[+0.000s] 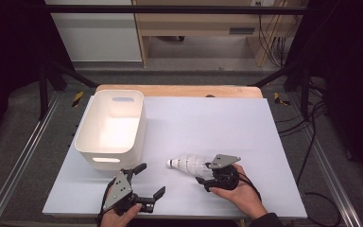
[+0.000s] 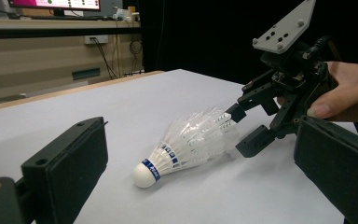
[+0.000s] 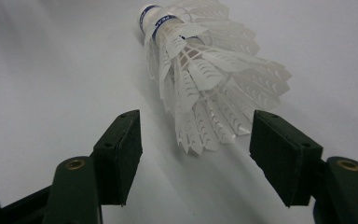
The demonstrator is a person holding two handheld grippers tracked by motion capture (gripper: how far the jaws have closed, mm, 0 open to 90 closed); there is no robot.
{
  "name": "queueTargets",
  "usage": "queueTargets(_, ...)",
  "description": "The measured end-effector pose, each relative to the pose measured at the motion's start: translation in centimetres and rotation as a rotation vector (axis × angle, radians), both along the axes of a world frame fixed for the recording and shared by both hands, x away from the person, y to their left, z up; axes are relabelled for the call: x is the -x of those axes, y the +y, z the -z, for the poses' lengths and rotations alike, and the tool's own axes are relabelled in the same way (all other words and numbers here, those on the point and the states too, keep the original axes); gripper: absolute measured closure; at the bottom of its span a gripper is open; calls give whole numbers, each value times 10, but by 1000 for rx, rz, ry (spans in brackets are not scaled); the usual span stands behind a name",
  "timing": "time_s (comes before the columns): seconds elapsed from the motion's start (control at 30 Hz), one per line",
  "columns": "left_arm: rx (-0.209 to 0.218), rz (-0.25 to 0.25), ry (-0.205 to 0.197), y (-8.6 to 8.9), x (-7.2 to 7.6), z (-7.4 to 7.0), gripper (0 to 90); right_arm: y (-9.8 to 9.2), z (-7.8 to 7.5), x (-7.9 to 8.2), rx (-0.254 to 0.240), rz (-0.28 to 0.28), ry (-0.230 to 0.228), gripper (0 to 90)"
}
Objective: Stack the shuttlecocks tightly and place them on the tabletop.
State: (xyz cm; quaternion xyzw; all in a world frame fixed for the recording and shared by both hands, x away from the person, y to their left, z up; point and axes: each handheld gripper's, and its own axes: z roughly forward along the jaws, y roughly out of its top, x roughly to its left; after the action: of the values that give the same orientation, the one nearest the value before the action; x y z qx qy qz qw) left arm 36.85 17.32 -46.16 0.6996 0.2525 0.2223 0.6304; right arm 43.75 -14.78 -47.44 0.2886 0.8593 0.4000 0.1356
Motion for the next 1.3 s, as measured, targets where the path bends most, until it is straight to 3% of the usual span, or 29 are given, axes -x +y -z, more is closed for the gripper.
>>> queueTargets(0.27, 0, -1, 0, 0, 0, 0, 27, 0, 0, 1, 11, 9, -5, 282)
queueTargets(0.57, 1, -1, 0, 0, 0, 0, 25, -1, -2, 2, 18, 36, -18, 145)
queueTargets(0.9, 2, 0, 2, 1, 0, 0, 21, -8, -5, 5, 12, 42, -37, 102)
queueTargets(1.1, 4, -5, 10, 2, -2, 0, 21, -22, -9, 8, -18, 77, -57, 85)
queueTargets(1.3, 3, -4, 12, 1, -2, 0, 21, -42, -16, 13, -80, 141, -116, 74)
